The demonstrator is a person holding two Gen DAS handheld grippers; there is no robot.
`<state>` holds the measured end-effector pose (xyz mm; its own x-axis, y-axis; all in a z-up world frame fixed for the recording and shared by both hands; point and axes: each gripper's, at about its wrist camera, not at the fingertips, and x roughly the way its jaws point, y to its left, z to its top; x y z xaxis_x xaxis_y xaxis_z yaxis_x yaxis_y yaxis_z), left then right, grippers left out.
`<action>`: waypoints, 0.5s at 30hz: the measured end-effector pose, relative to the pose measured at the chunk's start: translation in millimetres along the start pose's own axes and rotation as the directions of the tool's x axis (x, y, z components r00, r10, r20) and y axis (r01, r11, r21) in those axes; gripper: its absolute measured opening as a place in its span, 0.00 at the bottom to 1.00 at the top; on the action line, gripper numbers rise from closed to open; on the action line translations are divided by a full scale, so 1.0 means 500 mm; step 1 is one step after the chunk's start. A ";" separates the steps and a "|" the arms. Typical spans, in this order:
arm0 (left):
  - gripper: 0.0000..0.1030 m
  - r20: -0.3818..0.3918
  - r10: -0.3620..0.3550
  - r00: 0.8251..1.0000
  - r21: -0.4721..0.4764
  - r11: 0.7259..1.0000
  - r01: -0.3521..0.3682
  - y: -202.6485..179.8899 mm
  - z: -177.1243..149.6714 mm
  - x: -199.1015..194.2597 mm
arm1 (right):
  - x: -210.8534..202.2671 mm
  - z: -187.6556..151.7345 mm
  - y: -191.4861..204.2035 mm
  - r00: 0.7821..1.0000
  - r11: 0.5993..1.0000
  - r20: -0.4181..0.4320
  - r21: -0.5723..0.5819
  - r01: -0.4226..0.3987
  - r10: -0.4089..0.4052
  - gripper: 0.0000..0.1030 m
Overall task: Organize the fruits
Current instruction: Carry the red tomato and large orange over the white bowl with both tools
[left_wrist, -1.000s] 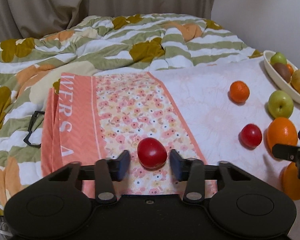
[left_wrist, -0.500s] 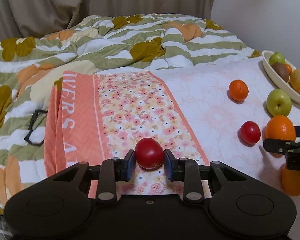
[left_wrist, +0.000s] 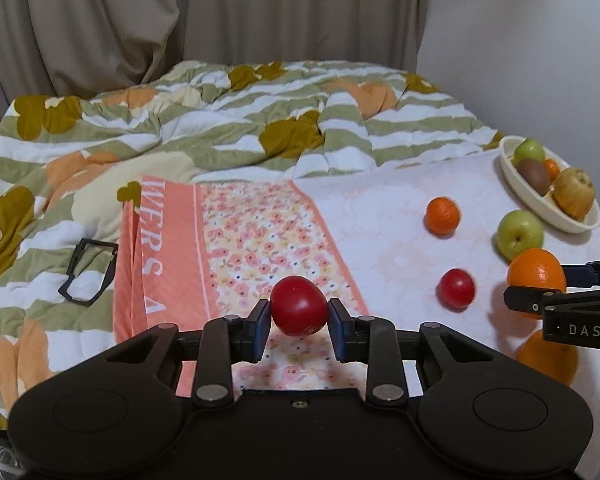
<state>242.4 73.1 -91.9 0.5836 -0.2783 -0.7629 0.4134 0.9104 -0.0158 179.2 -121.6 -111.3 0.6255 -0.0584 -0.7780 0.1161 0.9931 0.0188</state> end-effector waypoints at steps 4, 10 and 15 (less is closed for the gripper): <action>0.33 0.034 0.000 0.999 0.002 1.000 0.000 -0.018 0.001 -0.041 | -0.043 0.002 -0.007 0.999 1.000 0.035 -0.001 -0.009 0.009 0.72; 0.33 0.091 0.015 0.996 -0.007 1.000 -0.014 -0.064 0.005 -0.115 | -0.115 0.012 -0.041 0.996 1.000 0.081 0.006 -0.031 0.031 0.72; 0.33 0.142 0.049 0.989 -0.040 0.998 -0.044 -0.120 0.005 -0.171 | -0.172 0.016 -0.100 0.991 0.998 0.120 0.002 -0.055 0.055 0.72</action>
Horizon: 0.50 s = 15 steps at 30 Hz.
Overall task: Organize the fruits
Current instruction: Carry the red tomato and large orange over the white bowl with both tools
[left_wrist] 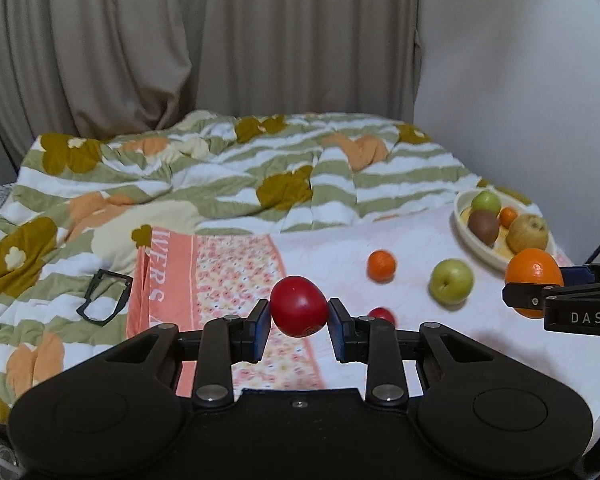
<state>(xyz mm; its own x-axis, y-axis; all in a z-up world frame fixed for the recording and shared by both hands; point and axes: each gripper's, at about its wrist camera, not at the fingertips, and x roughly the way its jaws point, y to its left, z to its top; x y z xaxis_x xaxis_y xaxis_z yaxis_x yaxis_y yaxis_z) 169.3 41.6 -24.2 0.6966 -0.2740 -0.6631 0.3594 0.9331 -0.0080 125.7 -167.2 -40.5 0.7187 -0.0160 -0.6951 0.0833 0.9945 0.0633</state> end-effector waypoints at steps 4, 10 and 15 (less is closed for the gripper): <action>0.33 0.027 0.028 0.999 -0.022 0.999 -0.027 -0.063 0.007 -0.030 | -0.038 0.003 -0.059 0.999 0.999 0.023 -0.027 -0.027 0.027 0.72; 0.33 0.072 0.046 0.996 -0.046 0.998 -0.043 -0.179 0.028 -0.055 | -0.078 0.009 -0.162 0.997 0.997 0.044 -0.057 -0.057 0.060 0.72; 0.33 0.103 0.052 0.993 -0.058 0.997 -0.047 -0.279 0.050 -0.056 | -0.091 0.019 -0.258 0.995 0.994 0.058 -0.086 -0.071 0.077 0.72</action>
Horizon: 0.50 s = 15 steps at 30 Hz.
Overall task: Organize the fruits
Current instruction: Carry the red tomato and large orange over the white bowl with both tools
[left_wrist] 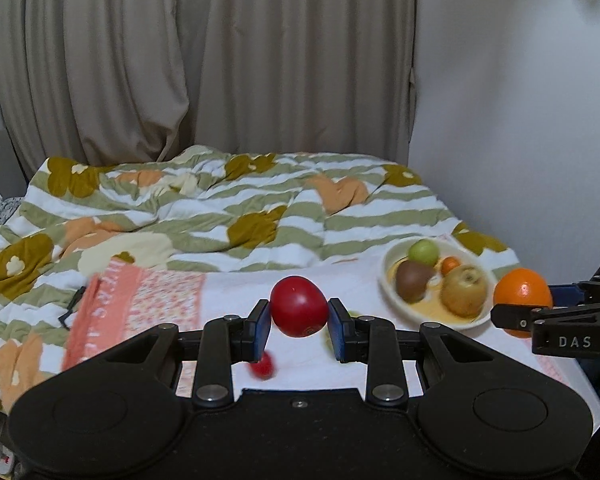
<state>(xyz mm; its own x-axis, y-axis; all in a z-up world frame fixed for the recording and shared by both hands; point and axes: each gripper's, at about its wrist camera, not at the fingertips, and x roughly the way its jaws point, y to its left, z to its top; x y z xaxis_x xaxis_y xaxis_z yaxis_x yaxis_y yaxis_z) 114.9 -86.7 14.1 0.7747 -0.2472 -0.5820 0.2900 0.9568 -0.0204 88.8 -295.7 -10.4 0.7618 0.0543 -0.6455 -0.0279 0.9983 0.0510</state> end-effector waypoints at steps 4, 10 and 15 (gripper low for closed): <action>0.33 0.007 -0.004 1.000 -0.004 1.000 0.004 -0.070 0.011 0.012 | -0.005 0.006 -0.071 1.000 1.000 0.006 -0.025 -0.001 0.001 0.72; 0.33 -0.008 -0.038 0.999 0.003 0.999 0.038 -0.155 0.032 0.049 | 0.001 0.025 -0.156 1.000 0.999 0.011 -0.038 0.010 -0.010 0.72; 0.33 -0.044 -0.075 0.996 0.033 0.997 0.077 -0.214 0.048 0.109 | 0.023 0.040 -0.216 0.999 0.999 0.009 -0.020 0.033 -0.033 0.72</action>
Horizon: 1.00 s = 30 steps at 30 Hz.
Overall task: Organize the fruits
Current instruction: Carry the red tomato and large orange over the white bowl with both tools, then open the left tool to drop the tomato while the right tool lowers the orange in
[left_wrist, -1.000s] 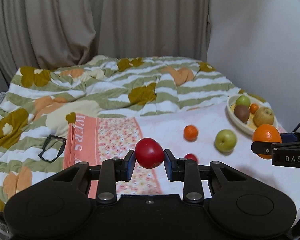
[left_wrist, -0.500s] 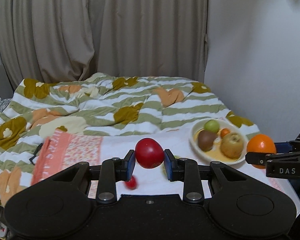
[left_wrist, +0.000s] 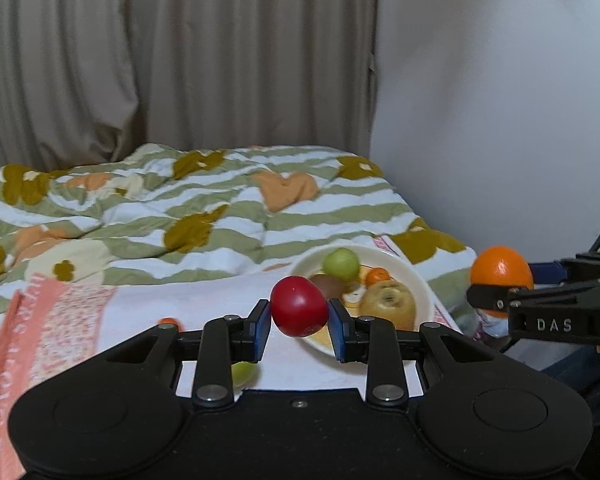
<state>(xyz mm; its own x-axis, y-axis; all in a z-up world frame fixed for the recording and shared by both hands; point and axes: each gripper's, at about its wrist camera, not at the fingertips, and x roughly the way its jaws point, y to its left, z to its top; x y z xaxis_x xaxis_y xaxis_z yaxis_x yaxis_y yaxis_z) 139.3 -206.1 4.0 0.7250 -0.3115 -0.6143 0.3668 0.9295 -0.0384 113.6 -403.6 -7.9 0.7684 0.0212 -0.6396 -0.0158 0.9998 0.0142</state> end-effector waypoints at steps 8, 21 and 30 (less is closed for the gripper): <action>0.33 -0.094 -0.059 0.994 0.073 0.995 0.066 -0.048 0.012 0.122 | 0.064 0.018 -0.064 0.999 0.998 -0.027 0.054 0.045 -0.044 0.72; 0.33 -0.282 -0.087 0.956 0.150 0.980 0.134 -0.076 -0.010 0.300 | 0.176 0.032 -0.095 0.994 0.992 -0.091 0.106 0.069 -0.060 0.72; 0.54 -0.325 -0.092 0.941 0.188 0.969 0.160 -0.091 -0.023 0.335 | 0.202 0.041 -0.108 0.992 0.989 -0.107 0.122 0.082 -0.069 0.72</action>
<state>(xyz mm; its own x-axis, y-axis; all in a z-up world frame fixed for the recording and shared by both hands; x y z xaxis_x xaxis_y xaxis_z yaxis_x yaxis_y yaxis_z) 237.3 -298.2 -105.9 0.4592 -0.3146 -0.8308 0.5807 0.8140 0.0127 205.2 -455.4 -57.6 0.6946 -0.0477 -0.7179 0.1252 0.9906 0.0553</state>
